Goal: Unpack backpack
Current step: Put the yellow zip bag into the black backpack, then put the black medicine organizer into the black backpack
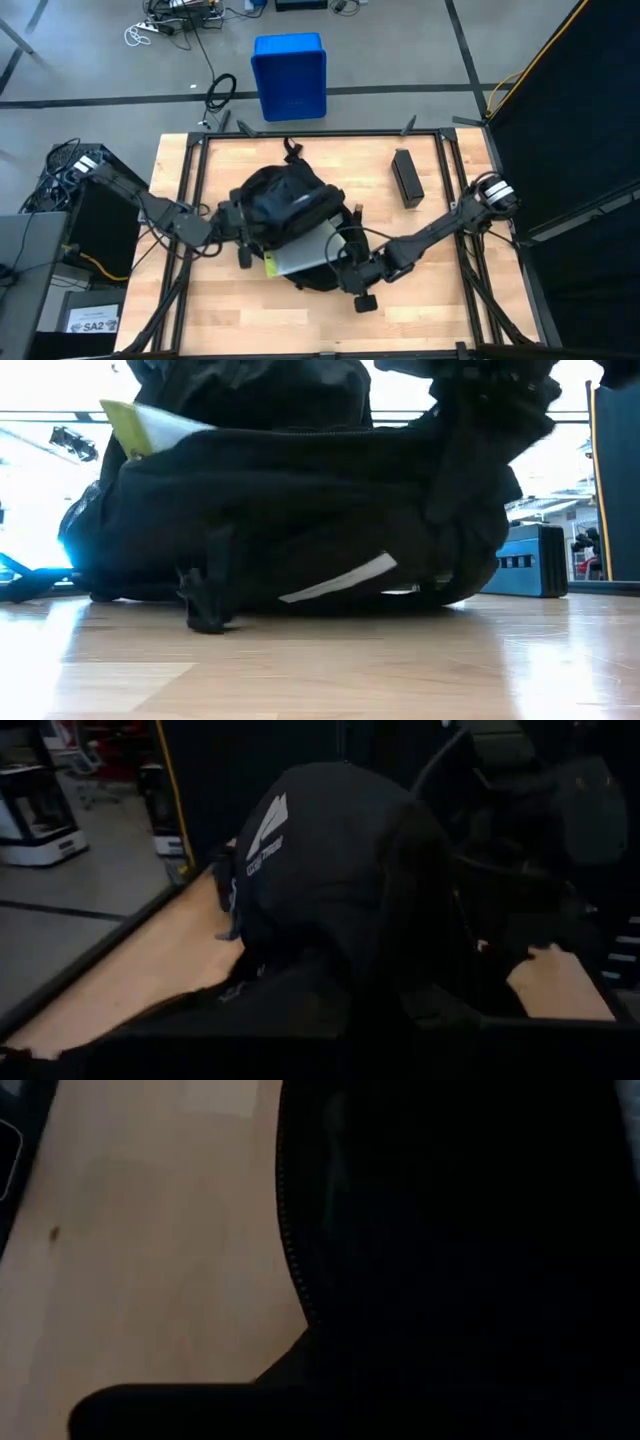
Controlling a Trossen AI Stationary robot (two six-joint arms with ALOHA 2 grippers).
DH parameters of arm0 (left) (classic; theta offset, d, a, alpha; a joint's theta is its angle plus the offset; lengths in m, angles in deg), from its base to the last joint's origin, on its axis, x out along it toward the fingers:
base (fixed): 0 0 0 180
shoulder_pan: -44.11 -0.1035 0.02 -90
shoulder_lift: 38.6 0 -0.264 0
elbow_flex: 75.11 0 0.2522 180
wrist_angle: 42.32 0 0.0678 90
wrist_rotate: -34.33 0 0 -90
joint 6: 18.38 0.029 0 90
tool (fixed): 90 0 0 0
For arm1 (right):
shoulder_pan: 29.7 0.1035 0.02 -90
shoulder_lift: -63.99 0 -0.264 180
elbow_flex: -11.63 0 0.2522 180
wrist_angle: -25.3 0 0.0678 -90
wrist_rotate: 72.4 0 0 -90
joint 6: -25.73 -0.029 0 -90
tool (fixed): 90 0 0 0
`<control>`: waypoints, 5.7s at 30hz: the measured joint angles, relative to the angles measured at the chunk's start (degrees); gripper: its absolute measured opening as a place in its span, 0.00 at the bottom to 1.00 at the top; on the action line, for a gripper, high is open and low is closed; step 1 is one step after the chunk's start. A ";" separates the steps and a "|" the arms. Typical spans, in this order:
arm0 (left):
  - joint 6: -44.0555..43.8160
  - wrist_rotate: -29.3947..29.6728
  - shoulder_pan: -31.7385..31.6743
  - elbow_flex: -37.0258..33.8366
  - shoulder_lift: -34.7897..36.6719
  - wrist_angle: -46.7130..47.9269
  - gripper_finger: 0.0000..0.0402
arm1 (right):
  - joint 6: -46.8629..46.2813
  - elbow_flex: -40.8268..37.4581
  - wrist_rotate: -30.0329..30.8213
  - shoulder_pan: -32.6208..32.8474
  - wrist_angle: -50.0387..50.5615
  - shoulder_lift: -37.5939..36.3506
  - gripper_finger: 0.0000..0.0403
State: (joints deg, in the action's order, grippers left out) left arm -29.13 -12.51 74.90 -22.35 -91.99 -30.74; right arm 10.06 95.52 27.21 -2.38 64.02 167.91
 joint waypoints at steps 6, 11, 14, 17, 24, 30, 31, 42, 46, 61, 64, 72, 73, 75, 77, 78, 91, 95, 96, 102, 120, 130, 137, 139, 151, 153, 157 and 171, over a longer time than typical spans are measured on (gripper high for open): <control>-1.39 -0.39 0.52 -8.16 -1.97 -12.13 0.00 | -0.87 -0.81 -0.44 1.99 -5.23 -0.03 0.22; -0.18 -0.39 0.52 -10.42 -2.25 -16.99 0.00 | 0.05 7.20 1.37 3.41 8.40 -2.66 0.42; 0.63 -0.39 0.52 -10.42 -2.27 -17.76 0.00 | 0.17 11.77 5.05 4.28 14.40 -4.42 0.51; 1.61 -0.35 0.52 -10.42 -2.37 -17.74 0.00 | 0.66 13.86 8.52 5.05 15.82 -6.44 0.58; 4.22 0.04 0.34 -10.42 -3.31 -17.83 0.00 | -15.99 14.09 32.87 5.01 32.36 -10.74 0.59; 7.83 0.50 0.30 -10.42 -3.76 -18.79 0.00 | -40.64 7.45 45.26 3.23 52.86 -18.80 0.52; 8.55 0.52 0.30 -10.42 -3.76 -19.07 0.00 | -43.33 4.81 45.59 2.90 52.85 -21.23 0.51; 9.11 -0.35 0.30 -10.42 -3.76 -18.48 0.00 | -57.02 -29.89 45.08 -4.43 41.61 -49.58 0.58; 9.28 -0.37 0.28 -10.42 -3.76 -18.62 0.00 | -49.31 -33.70 41.33 -11.43 36.30 -54.10 0.69; 10.58 -0.37 0.26 -10.42 -3.76 -18.66 0.00 | -20.83 -33.99 12.11 -46.16 22.12 -46.71 0.83; 11.90 -0.37 0.26 -10.42 -3.76 -18.70 0.00 | -17.95 -34.01 4.87 -50.72 20.29 -42.33 0.81; 13.76 -0.37 0.26 -10.42 -3.76 -19.21 0.00 | -14.93 -33.76 -2.00 -53.40 16.05 -30.72 0.56; 13.76 -0.37 0.28 -10.42 -3.76 -19.25 0.00 | -14.76 -33.57 -1.98 -53.60 15.72 -29.48 0.50; 13.66 -0.37 0.28 -10.42 -3.76 -19.25 0.00 | -16.41 -33.38 -2.38 -54.27 15.92 -28.48 0.39; 13.61 -0.37 0.28 -10.42 -3.75 -19.27 0.00 | -16.50 -33.36 -2.75 -54.60 15.92 -28.34 0.38; 13.52 -0.39 0.29 -10.42 -3.76 -19.27 0.00 | -16.11 -33.36 -2.75 -54.61 15.97 -28.83 0.38; 11.78 -0.35 0.28 -10.42 -3.76 -20.82 0.00 | -16.77 -27.85 -8.39 -43.44 15.63 -46.12 0.37; 11.62 0.41 0.28 -10.42 -3.76 -21.32 0.00 | -24.01 -27.88 -10.35 -32.95 15.98 -49.20 0.37; 11.61 1.02 0.28 -10.42 -3.76 -21.62 0.00 | -26.30 -27.91 -10.85 -29.58 15.40 -49.37 0.37; 10.33 3.69 0.30 -10.42 -3.76 -22.31 0.00 | -35.72 -27.89 -10.67 -10.23 -1.61 -46.26 0.37; 19.56 -11.63 0.26 -9.82 -13.79 -44.38 0.00 | -41.19 -27.78 -30.01 -15.41 -49.13 -12.21 0.37; 21.28 -17.24 0.24 -8.98 -15.55 -44.75 0.00 | -42.65 -26.14 -24.41 -23.16 -59.14 -8.15 0.37; 21.22 -17.98 0.35 -8.98 -15.67 -43.26 0.00 | -34.79 -24.90 -20.43 -24.47 -54.44 -8.15 0.38; 21.14 -17.99 0.35 -8.98 -15.67 -42.56 0.00 | -33.43 -24.90 -20.82 -24.31 -53.07 -8.15 0.49; 20.93 -18.36 0.39 -8.98 -15.67 -40.71 0.00 | -34.04 -24.81 -25.64 -24.31 -46.39 -11.00 0.92; 20.93 -18.30 0.39 -8.98 -15.61 -40.26 0.00 | -33.22 -24.81 -26.55 -24.36 -45.07 -12.70 0.89; 20.93 -17.91 0.39 -8.98 -15.60 -39.86 0.00 | -29.11 -24.81 -23.79 -25.14 -39.75 -18.27 0.81; 20.93 -17.14 0.35 -8.98 -15.60 -39.46 0.00 | -24.65 -24.83 -15.69 -19.72 -29.87 -21.16 0.67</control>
State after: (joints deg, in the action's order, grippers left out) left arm -8.20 -29.65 75.25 -31.32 -107.59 -70.20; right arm -14.59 70.69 11.51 -22.09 34.16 146.75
